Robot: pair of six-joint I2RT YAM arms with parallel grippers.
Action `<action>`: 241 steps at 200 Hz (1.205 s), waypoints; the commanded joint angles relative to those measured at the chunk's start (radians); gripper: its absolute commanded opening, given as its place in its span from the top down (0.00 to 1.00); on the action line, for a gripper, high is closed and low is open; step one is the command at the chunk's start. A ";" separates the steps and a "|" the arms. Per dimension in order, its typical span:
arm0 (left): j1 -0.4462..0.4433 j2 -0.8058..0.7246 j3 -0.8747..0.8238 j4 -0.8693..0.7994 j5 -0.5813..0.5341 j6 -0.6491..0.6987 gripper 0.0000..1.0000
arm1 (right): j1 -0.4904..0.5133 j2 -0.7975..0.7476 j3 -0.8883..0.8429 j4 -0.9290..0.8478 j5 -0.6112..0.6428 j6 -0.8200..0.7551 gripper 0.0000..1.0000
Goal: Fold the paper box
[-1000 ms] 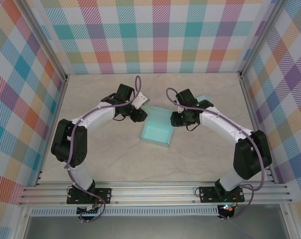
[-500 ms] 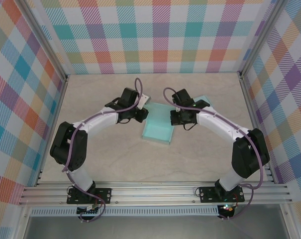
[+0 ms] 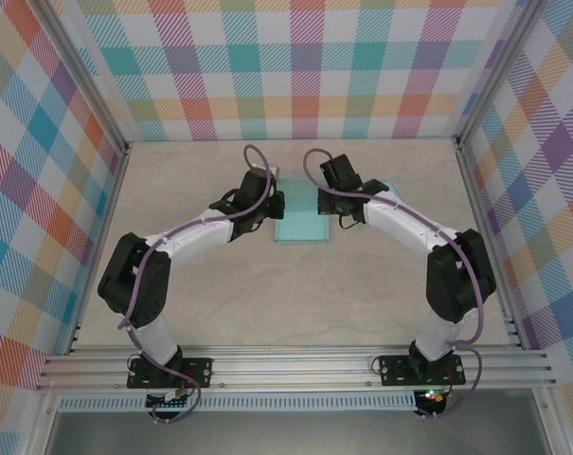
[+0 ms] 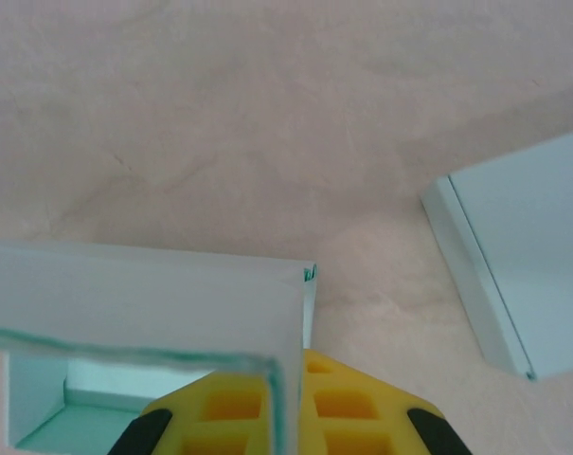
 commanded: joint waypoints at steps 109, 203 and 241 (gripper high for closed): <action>-0.084 0.009 -0.222 0.325 -0.190 -0.311 0.80 | 0.082 0.005 -0.155 0.255 0.057 0.037 1.00; -0.098 0.014 -0.319 0.410 -0.186 -0.364 0.82 | 0.108 0.003 -0.211 0.273 0.075 0.056 1.00; -0.097 0.005 -0.358 0.402 -0.216 -0.364 0.83 | 0.113 -0.013 -0.258 0.304 0.077 0.069 1.00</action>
